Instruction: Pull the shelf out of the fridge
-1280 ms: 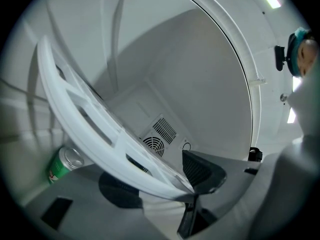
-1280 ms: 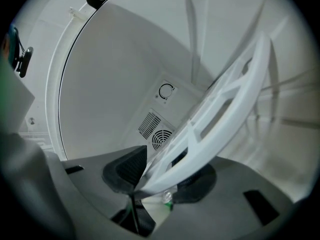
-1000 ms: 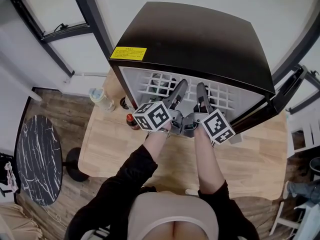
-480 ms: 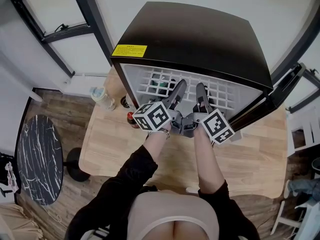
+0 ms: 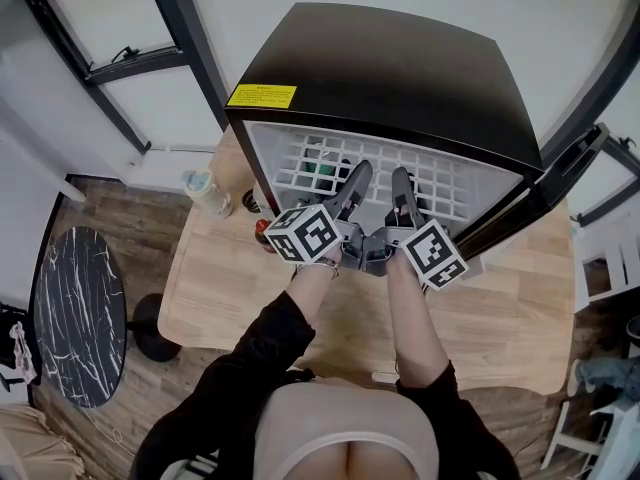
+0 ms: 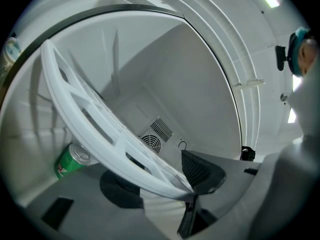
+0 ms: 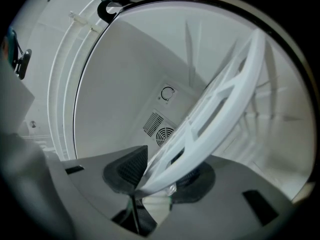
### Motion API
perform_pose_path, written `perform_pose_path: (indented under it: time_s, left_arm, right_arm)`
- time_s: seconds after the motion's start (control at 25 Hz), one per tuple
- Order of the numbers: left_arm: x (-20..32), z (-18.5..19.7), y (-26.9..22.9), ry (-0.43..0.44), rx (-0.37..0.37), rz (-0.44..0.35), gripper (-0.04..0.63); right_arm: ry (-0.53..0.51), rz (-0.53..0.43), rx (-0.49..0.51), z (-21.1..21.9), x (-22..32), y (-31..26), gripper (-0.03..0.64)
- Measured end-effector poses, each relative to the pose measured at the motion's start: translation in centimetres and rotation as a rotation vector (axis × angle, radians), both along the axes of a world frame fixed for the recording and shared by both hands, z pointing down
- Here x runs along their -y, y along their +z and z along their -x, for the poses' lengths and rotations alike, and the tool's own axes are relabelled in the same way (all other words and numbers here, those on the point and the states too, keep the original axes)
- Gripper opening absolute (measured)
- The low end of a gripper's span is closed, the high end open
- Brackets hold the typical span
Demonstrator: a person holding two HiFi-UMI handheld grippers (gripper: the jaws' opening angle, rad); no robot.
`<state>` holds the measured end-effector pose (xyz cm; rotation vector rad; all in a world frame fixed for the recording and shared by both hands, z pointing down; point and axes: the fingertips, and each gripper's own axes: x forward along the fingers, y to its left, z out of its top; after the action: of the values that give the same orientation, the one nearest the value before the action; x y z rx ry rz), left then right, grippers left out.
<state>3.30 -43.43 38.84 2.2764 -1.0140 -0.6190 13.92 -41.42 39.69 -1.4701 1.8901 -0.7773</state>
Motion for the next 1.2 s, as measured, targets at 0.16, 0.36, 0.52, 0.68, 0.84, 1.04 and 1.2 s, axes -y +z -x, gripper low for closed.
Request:
perform_pose_path:
  time_s: [0.16,0.36,0.52,0.68,0.84,1.04,1.2]
  left_arm:
    - [-0.4,0.1,-0.1,-0.001,-0.004,0.001,0.238]
    - [-0.8,0.2,-0.1,-0.003,-0.001,0.005,0.235]
    - [-1.2,0.3,0.0,-0.007,0.004,0.004,0.235]
    - [-1.5,0.3,0.0,-0.005,0.007,0.003,0.235]
    - [-1.8,0.4,0.0,-0.009,0.004,0.001,0.235]
    - [-2.0,0.5,0.0,-0.011,0.007,0.002,0.235]
    - [-2.3,0.6,0.0,-0.011,0.006,0.000,0.235]
  right_arm:
    - [-0.003,0.003,-0.005,0.1,-0.4,0.0,0.164]
    - [-0.007,0.001,-0.006,0.2,-0.8,-0.1,0.164]
    - [-0.009,0.000,-0.010,0.3,-1.2,0.0,0.164]
    - [-0.009,-0.001,-0.011,0.3,-1.5,0.0,0.164]
    - [-0.010,-0.001,-0.013,0.4,-1.8,0.0,0.164]
    - [-0.008,0.001,-0.013,0.5,-2.0,0.1,0.164]
    - [-0.006,-0.004,-0.012,0.5,-2.3,0.0,0.164]
